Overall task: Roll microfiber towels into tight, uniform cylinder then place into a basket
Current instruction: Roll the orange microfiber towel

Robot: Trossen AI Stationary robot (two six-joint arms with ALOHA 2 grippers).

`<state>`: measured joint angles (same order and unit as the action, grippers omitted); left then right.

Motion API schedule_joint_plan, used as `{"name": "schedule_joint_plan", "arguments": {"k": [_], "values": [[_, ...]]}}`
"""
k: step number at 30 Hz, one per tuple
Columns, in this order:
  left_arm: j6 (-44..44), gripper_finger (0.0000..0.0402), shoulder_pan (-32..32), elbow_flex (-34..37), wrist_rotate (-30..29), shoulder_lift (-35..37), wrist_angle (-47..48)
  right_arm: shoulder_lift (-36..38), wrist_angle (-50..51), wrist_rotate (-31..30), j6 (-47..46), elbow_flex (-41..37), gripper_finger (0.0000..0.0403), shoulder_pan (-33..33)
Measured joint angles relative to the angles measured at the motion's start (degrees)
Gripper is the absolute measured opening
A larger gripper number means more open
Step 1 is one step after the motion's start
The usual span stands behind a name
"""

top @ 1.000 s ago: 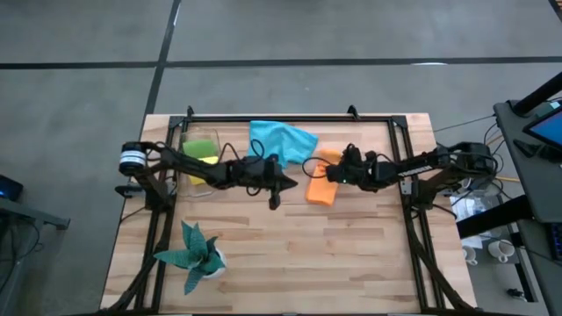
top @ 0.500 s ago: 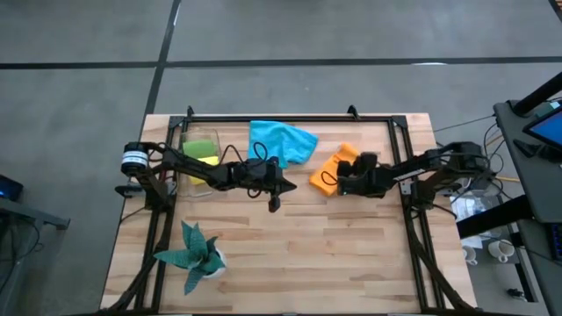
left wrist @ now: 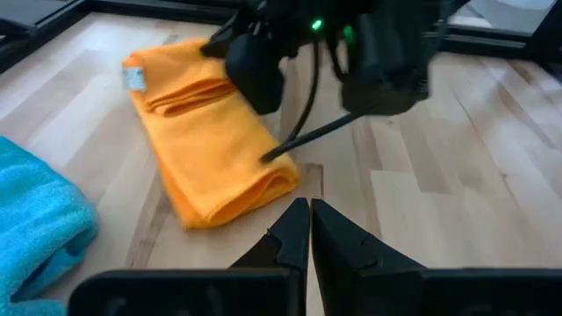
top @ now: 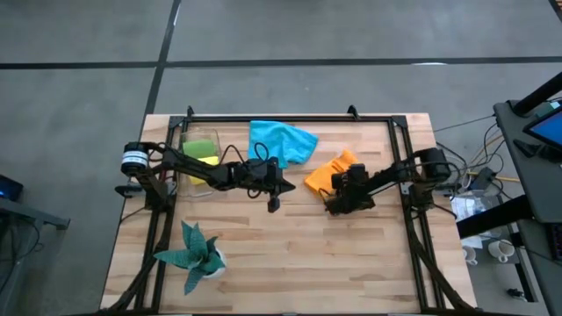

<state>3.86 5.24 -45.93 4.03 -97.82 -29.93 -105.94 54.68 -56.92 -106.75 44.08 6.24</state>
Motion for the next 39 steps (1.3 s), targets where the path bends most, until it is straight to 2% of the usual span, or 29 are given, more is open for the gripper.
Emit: {"name": "schedule_joint_plan", "arguments": {"k": [3, 10, 17, 27, 36, 39], "values": [[0.0, 0.0, 0.0, 0.0, -0.1, 0.0, 0.2, -0.6, 6.0, 1.4, 0.0, 2.1, 0.0012, 2.0], [-0.1, 0.0, 0.0, 0.0, -0.2, 0.0, 2.3, -0.7, 5.8, 6.4, 8.4, 3.2, 0.0012, 4.1], [-0.1, 0.0, 0.1, 0.1, -0.4, 0.0, 3.8, -0.6, 1.3, 10.6, 19.6, 3.4, 0.0012, 5.2], [-0.2, 0.0, 1.7, 0.1, -0.5, 0.0, 9.0, 1.7, -0.2, 13.2, 33.7, 3.4, 0.0012, 7.5], [-1.8, 0.0, 3.9, -0.1, -0.5, 0.0, 19.2, 3.6, -5.9, 13.8, 53.1, 3.4, 0.0012, 10.7], [-1.8, 0.0, 4.5, -0.1, -0.4, 0.0, 21.1, 3.6, -7.2, 13.8, 54.7, 3.4, 0.0012, 11.7]]}}
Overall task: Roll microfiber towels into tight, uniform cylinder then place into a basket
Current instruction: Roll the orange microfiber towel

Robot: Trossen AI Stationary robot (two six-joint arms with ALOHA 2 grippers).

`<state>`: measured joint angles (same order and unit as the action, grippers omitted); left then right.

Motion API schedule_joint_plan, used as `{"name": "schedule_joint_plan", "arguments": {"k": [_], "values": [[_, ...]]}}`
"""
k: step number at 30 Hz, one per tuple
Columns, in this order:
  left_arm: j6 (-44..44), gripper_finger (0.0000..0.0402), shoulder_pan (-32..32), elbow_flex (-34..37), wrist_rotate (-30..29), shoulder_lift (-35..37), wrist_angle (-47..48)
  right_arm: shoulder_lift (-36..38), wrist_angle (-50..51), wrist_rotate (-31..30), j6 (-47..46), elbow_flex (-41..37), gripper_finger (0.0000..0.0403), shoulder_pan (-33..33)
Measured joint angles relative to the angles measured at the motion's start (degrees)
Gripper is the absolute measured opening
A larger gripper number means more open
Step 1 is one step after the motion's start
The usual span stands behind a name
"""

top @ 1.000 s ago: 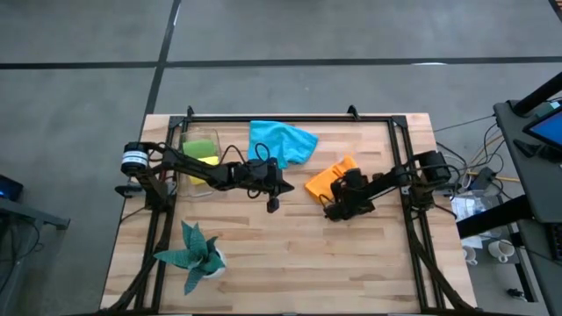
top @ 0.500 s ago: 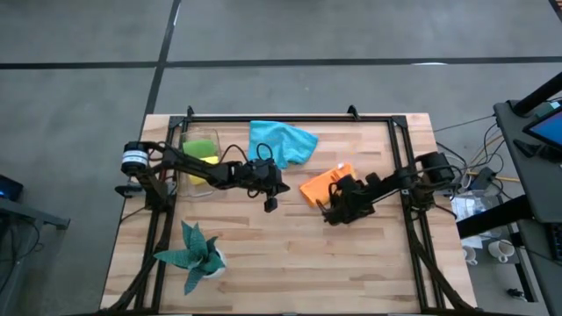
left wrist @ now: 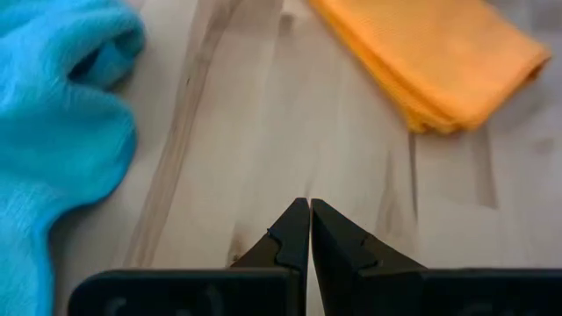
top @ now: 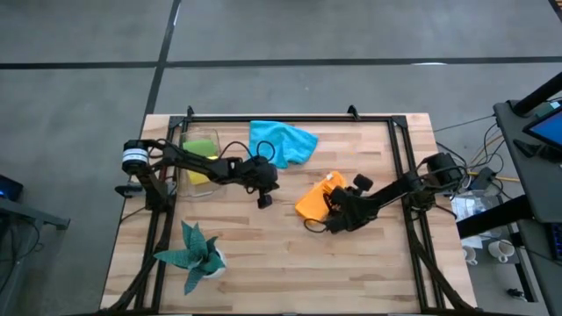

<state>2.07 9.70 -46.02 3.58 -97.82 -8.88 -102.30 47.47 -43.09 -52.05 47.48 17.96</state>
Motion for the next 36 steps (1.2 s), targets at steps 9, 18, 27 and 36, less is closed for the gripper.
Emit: {"name": "schedule_joint_plan", "arguments": {"k": [9, 18, 27, 36], "values": [[-2.6, 0.0, -2.4, -0.2, 15.2, 0.0, -11.9, 0.0, 0.1, 0.0, -10.7, -0.3, 0.0012, 0.1], [-2.5, 0.0, -7.3, -4.8, 17.7, -10.5, -17.7, 0.2, -0.2, 0.0, -12.0, -0.3, 0.0012, 0.1], [0.6, 0.0, -8.2, -11.4, 12.7, -15.4, -17.9, 0.2, -0.3, 0.0, -12.0, -0.3, 0.0012, 0.1], [0.7, 0.0, -6.6, -12.8, 9.6, -20.3, -17.6, 0.2, -2.5, 0.0, -9.0, -0.2, 0.0012, 0.1]]}}
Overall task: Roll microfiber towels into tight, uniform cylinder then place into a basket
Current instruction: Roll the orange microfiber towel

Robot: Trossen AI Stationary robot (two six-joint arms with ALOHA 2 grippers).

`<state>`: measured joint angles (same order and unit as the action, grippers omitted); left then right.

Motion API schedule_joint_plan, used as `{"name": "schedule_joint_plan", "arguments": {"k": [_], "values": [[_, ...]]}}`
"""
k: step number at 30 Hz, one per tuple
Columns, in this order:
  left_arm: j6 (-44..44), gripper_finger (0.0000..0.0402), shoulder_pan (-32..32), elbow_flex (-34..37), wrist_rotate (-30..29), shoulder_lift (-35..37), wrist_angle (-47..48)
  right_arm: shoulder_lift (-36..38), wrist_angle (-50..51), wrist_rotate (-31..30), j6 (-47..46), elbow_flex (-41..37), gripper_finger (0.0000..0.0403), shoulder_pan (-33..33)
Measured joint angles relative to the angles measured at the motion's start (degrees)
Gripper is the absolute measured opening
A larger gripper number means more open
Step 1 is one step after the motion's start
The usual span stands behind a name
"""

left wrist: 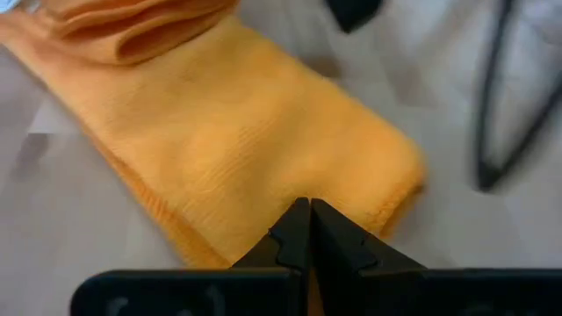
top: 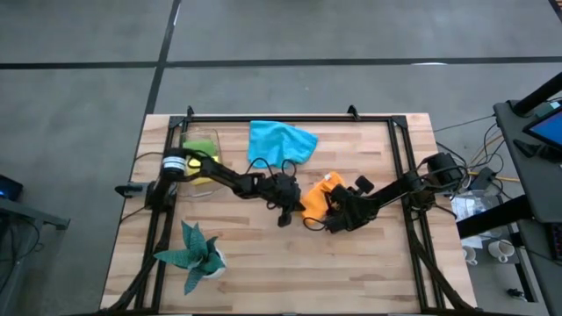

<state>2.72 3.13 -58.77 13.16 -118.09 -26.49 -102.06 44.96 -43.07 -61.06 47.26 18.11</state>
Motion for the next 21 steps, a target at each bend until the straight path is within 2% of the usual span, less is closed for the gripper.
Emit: {"name": "schedule_joint_plan", "arguments": {"k": [6, 12, 21], "values": [[0.1, 0.0, 2.9, -1.0, 0.4, -2.0, -0.9, 0.0, -0.6, 0.2, 4.9, 1.2, 0.0012, 0.0], [0.0, 0.0, 5.7, -0.8, 0.4, -1.4, 2.6, 0.1, -0.7, -0.2, 10.8, 2.0, 0.0012, 0.0], [-0.3, 0.0, 9.5, 0.7, 0.4, 0.2, 5.5, 0.0, -0.3, -3.6, 7.4, 1.7, 0.0012, 0.0]]}}
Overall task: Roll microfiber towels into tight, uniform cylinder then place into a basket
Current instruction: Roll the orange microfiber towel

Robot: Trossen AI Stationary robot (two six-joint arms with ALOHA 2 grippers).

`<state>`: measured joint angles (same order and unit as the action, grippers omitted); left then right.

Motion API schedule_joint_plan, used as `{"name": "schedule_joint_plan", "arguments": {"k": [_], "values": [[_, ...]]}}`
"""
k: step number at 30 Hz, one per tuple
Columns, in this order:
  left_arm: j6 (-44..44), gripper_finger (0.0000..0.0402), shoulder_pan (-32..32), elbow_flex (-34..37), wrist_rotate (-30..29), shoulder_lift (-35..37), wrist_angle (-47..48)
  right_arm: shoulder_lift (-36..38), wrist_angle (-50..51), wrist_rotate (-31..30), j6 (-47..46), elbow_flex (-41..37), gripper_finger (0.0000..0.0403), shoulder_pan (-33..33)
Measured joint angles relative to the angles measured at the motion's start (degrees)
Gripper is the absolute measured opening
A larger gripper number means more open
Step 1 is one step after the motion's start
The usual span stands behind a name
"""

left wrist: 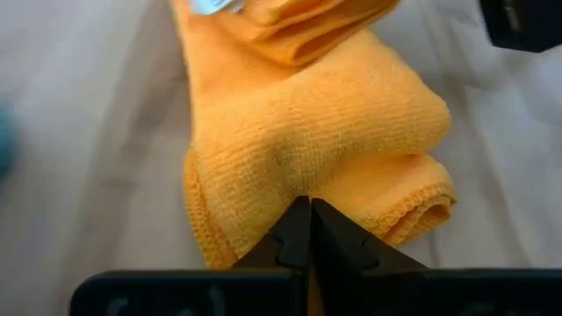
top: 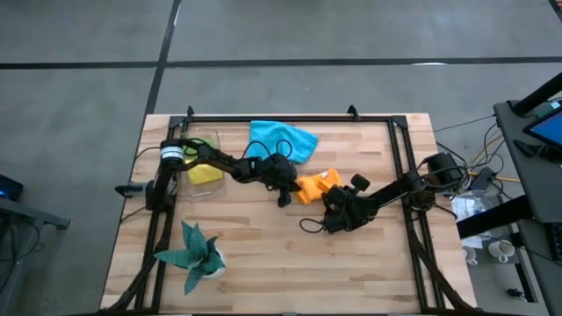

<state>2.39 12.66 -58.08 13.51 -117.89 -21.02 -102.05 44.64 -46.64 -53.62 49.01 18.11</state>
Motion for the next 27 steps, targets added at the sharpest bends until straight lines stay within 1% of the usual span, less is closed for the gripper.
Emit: {"name": "schedule_joint_plan", "arguments": {"k": [4, 6, 7, 10, 13, 17, 19, 20, 22, 24, 27], "values": [[0.1, 0.0, 1.3, 0.9, -2.4, 1.8, 0.9, -0.1, 1.1, -1.9, -4.5, -0.4, 0.0012, 0.0], [0.1, 0.0, 1.3, 1.4, -2.4, 2.7, 1.2, -0.1, 2.5, -3.2, -7.0, -0.7, 0.0012, -0.1], [0.1, 0.0, 1.3, 1.9, -2.0, 3.4, 1.4, -0.1, 2.9, -3.6, -8.0, -0.7, 0.0012, -0.1], [-0.1, 0.0, 0.9, 3.8, 1.6, 5.9, 2.3, -0.1, 2.8, -4.0, -9.6, -1.1, 0.0012, -0.4], [-0.1, 0.0, 0.7, 5.9, 3.1, 9.1, 2.7, -0.3, 1.6, -4.0, -7.2, -1.2, 0.0012, -0.4], [-0.2, 0.0, 0.8, 8.5, 3.4, 13.9, 1.5, -0.4, -1.9, -4.4, -3.4, -1.0, 0.0012, -0.4], [-0.2, 0.0, 0.7, 9.9, 3.5, 14.9, 1.6, -0.4, -3.5, -4.8, -2.5, -1.0, 0.0012, -0.4], [-0.2, 0.0, 0.6, 10.2, 3.7, 15.0, 1.4, -0.4, -3.8, -4.9, -3.4, -1.0, 0.0012, -0.6], [-0.1, 0.0, 0.4, 11.4, 4.7, 15.5, 1.8, -0.4, -3.8, -4.9, -8.2, -1.0, 0.0012, -1.2], [-0.5, 0.0, -0.4, 11.6, 5.5, 14.7, 0.6, -0.4, -3.6, -5.1, -13.4, -1.1, 0.0012, -1.8], [-2.3, 0.0, -1.8, 12.2, 7.3, 13.1, 1.4, -0.4, -3.7, -5.7, -19.7, -1.2, 0.0012, -3.1]]}}
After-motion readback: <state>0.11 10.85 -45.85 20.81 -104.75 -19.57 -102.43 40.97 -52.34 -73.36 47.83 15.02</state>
